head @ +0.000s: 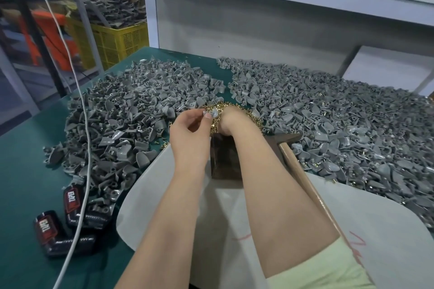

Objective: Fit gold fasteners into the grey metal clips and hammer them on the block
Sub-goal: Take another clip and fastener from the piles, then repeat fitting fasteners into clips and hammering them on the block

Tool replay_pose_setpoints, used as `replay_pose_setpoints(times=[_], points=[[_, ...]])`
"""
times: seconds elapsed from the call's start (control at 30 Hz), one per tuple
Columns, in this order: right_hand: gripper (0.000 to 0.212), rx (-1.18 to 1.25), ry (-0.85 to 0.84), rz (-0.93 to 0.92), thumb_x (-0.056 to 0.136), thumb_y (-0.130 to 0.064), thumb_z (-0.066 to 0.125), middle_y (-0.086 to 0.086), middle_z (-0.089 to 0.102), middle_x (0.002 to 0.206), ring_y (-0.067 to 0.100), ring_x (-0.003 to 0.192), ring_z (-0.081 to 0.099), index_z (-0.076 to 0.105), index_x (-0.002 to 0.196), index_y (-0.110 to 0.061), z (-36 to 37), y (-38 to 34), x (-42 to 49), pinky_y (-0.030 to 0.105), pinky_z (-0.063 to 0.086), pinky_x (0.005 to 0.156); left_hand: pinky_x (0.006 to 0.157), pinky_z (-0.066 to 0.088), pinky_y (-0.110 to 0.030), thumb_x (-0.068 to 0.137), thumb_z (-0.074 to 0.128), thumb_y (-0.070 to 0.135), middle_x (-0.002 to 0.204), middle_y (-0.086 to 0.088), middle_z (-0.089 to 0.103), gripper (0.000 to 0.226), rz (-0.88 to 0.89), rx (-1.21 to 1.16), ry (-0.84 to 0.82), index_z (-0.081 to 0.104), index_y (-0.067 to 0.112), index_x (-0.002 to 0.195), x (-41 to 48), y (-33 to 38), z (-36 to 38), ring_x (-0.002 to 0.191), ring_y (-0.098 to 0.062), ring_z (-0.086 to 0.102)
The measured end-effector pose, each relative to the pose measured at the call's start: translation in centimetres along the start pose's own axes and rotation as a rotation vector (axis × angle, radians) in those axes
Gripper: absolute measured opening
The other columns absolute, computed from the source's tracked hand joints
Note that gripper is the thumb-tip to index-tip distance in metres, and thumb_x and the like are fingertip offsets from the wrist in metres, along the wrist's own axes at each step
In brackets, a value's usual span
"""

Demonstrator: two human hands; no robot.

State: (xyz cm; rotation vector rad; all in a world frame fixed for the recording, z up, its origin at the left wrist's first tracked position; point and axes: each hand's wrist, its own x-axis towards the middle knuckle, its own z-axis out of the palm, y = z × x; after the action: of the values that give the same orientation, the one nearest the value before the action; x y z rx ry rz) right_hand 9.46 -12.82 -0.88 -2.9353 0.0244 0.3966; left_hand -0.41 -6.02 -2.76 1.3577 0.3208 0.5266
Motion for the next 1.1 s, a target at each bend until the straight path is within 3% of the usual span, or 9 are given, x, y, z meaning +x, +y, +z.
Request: replay_pose_setpoints(times=[0.23, 0.4, 0.5, 0.6, 0.7, 0.8, 0.93, 1.0, 1.1], points=[[0.015, -0.036, -0.048, -0.032, 0.089, -0.015, 0.059, 0.010, 0.045, 0.084, 0.025, 0.081, 0.047, 0.056, 0.102, -0.007, -0.3, 0.1, -0.4, 0.031, 0.041, 0.073, 0.077, 0.045, -0.016, 0.088, 0.064, 0.011, 0.090, 0.002, 0.067, 0.012, 0.000, 0.044, -0.038, 0.062, 0.023, 0.086, 0.2, -0.2, 0.0, 0.083, -0.006, 0.061], [0.024, -0.011, -0.023, -0.013, 0.088, -0.010, 0.057, 0.008, 0.042, 0.074, 0.022, 0.066, 0.046, 0.057, 0.111, -0.003, -0.1, 0.1, -0.7, 0.031, 0.040, 0.070, 0.069, 0.044, -0.007, 0.088, 0.065, 0.013, 0.086, 0.008, 0.066, 0.012, 0.011, 0.064, -0.047, 0.062, 0.024, 0.085, 0.1, -0.2, 0.0, 0.078, 0.002, 0.060], [0.021, 0.034, 0.026, -0.006, 0.088, -0.010, 0.057, 0.008, 0.044, 0.077, 0.024, 0.075, 0.048, 0.057, 0.108, -0.004, 0.2, 0.2, -1.0, 0.032, 0.041, 0.070, 0.068, 0.043, -0.006, 0.088, 0.065, 0.015, 0.084, 0.010, 0.065, 0.007, 0.017, 0.079, -0.044, 0.063, 0.021, 0.086, 0.1, -0.2, -0.1, 0.073, 0.008, 0.058], [0.009, 0.235, 0.200, -0.049, 0.088, -0.009, 0.057, 0.011, 0.054, 0.082, 0.024, 0.078, 0.051, 0.061, 0.092, -0.003, 0.2, 0.7, -1.3, 0.028, 0.040, 0.067, 0.063, 0.040, -0.001, 0.088, 0.065, 0.013, 0.080, 0.012, 0.062, 0.004, 0.049, 0.097, -0.044, 0.064, 0.017, 0.087, 0.1, -0.2, -0.1, 0.064, 0.016, 0.053], [0.014, 0.640, 0.350, -0.128, 0.088, -0.009, 0.057, 0.009, 0.068, 0.090, 0.021, 0.080, 0.060, 0.066, 0.077, -0.010, -0.8, 2.0, -2.5, 0.030, 0.046, 0.071, 0.061, 0.039, -0.004, 0.087, 0.066, 0.013, 0.075, 0.011, 0.060, 0.005, 0.090, 0.155, -0.116, 0.063, 0.017, 0.086, -0.2, 0.1, 0.0, 0.062, 0.009, 0.053], [0.021, 0.947, 0.345, -0.179, 0.085, -0.003, 0.062, 0.002, 0.067, 0.082, 0.017, 0.078, 0.063, 0.062, 0.074, -0.021, -2.2, 4.5, -4.9, 0.035, 0.054, 0.082, 0.065, 0.043, -0.008, 0.086, 0.068, 0.015, 0.075, 0.014, 0.061, 0.010, 0.157, 0.324, -0.281, 0.061, 0.022, 0.082, -0.7, 0.4, 0.3, 0.070, 0.000, 0.056], [0.028, 0.932, 0.294, -0.245, 0.082, 0.001, 0.066, -0.004, 0.070, 0.076, 0.011, 0.073, 0.063, 0.070, 0.074, -0.025, -2.2, 7.7, -8.7, 0.026, 0.054, 0.078, 0.092, 0.044, -0.036, 0.086, 0.066, 0.021, 0.090, 0.010, 0.065, 0.015, 0.230, 0.700, -0.447, 0.059, 0.032, 0.077, -1.8, 0.4, 0.9, 0.096, -0.016, 0.060], [0.027, 0.872, 0.326, -0.241, 0.082, -0.002, 0.067, -0.004, 0.071, 0.080, 0.011, 0.075, 0.065, 0.069, 0.075, -0.028, -1.6, 8.5, -9.9, 0.026, 0.054, 0.078, 0.090, 0.036, -0.035, 0.087, 0.064, 0.029, 0.095, 0.011, 0.057, 0.014, 0.267, 0.868, -0.430, 0.057, 0.037, 0.078, -2.2, 0.6, 1.0, 0.107, -0.020, 0.053], [0.024, 0.781, 0.383, -0.238, 0.083, -0.003, 0.066, -0.002, 0.069, 0.084, 0.017, 0.085, 0.064, 0.065, 0.075, -0.026, -0.6, 8.8, -10.4, 0.031, 0.054, 0.084, 0.080, 0.025, -0.032, 0.087, 0.063, 0.031, 0.094, 0.011, 0.049, 0.012, 0.278, 0.909, -0.406, 0.059, 0.038, 0.079, -2.2, 0.7, 1.1, 0.111, -0.023, 0.046]])
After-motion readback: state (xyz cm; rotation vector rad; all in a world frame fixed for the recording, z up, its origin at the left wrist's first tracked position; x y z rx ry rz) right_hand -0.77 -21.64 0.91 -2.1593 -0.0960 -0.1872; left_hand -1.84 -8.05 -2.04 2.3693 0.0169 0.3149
